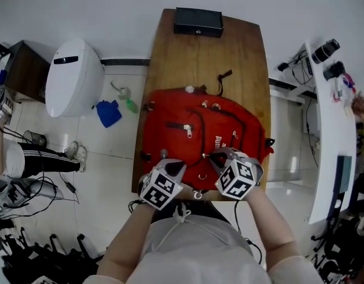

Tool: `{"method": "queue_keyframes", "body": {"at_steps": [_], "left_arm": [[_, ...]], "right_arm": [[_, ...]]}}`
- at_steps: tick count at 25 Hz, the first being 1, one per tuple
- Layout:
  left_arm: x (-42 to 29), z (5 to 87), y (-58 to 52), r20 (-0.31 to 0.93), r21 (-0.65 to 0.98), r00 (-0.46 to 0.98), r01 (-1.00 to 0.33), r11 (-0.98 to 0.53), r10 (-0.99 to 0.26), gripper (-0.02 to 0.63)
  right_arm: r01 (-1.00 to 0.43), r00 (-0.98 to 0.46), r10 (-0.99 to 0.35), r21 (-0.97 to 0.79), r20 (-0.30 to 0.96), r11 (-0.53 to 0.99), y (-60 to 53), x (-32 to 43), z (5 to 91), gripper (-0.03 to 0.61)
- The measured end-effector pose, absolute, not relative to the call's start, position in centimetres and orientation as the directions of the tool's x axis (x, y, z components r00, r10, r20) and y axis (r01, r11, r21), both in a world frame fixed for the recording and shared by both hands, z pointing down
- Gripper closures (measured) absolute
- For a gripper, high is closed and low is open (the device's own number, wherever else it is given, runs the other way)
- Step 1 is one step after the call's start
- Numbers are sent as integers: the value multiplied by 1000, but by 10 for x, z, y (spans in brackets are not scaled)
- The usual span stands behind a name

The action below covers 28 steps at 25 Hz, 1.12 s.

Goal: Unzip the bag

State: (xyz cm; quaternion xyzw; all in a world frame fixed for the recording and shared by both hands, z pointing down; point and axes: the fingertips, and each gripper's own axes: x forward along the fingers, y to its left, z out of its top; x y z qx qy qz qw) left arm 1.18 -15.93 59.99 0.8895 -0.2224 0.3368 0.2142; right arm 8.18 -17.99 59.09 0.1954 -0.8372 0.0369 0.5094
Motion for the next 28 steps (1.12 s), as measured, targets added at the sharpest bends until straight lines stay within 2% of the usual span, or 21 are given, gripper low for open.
{"method": "queue_keyframes", "body": {"at_steps": [6,28], "left_arm": [[11,597,-159,718,291,671,-531,-796,-185,607],[13,604,-154,721,301,677,-500,-812,-149,608]], "right_arm": [[-406,-424,-287,103,859,908,-198,86,582,561],[-453,-376,-450,263,810,852,-307,88,539,561]]}}
